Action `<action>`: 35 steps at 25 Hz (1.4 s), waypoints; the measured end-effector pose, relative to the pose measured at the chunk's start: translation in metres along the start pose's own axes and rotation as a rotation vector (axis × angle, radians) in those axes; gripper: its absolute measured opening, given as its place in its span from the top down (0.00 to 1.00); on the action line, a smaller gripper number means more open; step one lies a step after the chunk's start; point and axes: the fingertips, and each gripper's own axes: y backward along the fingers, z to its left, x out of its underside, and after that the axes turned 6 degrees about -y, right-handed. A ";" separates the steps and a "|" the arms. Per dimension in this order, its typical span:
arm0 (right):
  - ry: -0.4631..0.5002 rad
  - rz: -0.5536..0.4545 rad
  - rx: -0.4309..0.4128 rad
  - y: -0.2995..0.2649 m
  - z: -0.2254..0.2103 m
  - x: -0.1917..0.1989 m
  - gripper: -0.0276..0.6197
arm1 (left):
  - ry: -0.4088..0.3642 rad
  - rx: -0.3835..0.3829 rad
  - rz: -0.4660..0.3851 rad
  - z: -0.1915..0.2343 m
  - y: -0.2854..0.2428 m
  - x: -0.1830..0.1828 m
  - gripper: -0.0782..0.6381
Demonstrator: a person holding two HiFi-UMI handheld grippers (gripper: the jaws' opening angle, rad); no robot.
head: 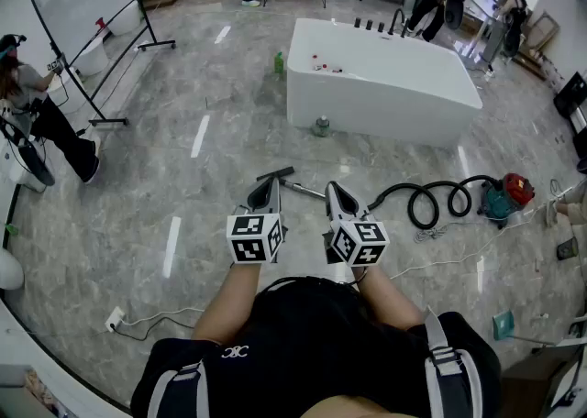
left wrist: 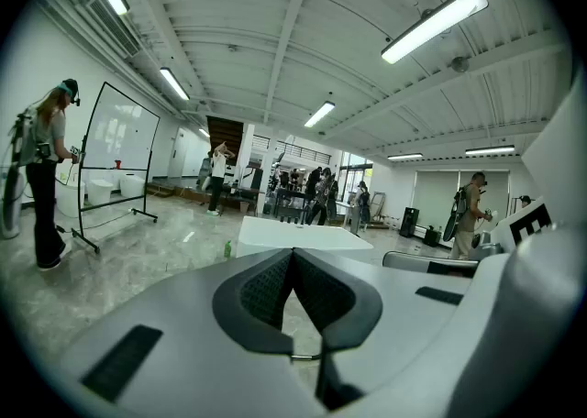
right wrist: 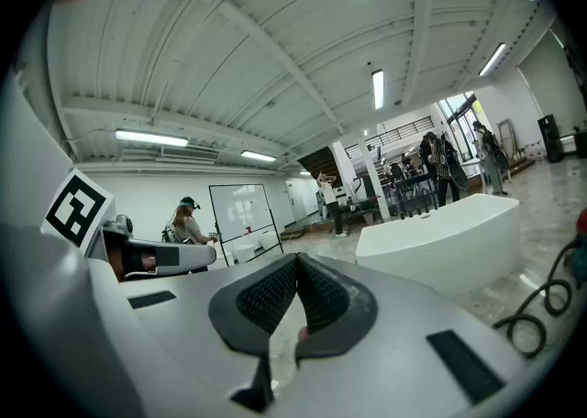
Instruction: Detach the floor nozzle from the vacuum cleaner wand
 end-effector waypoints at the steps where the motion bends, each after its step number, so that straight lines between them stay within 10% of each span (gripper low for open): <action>1: -0.009 -0.001 -0.015 -0.005 0.003 0.002 0.95 | 0.003 -0.005 0.005 0.007 0.000 0.002 0.89; 10: 0.073 -0.021 -0.067 -0.031 0.022 0.008 0.95 | 0.037 -0.019 0.002 0.047 -0.001 0.007 0.89; 23: 0.080 0.026 -0.083 -0.199 -0.090 -0.017 0.87 | 0.047 -0.051 0.101 0.098 -0.184 0.000 0.89; 35: 0.162 0.347 -0.161 -0.330 -0.222 -0.004 0.73 | 0.183 -0.140 0.244 0.130 -0.355 0.011 0.89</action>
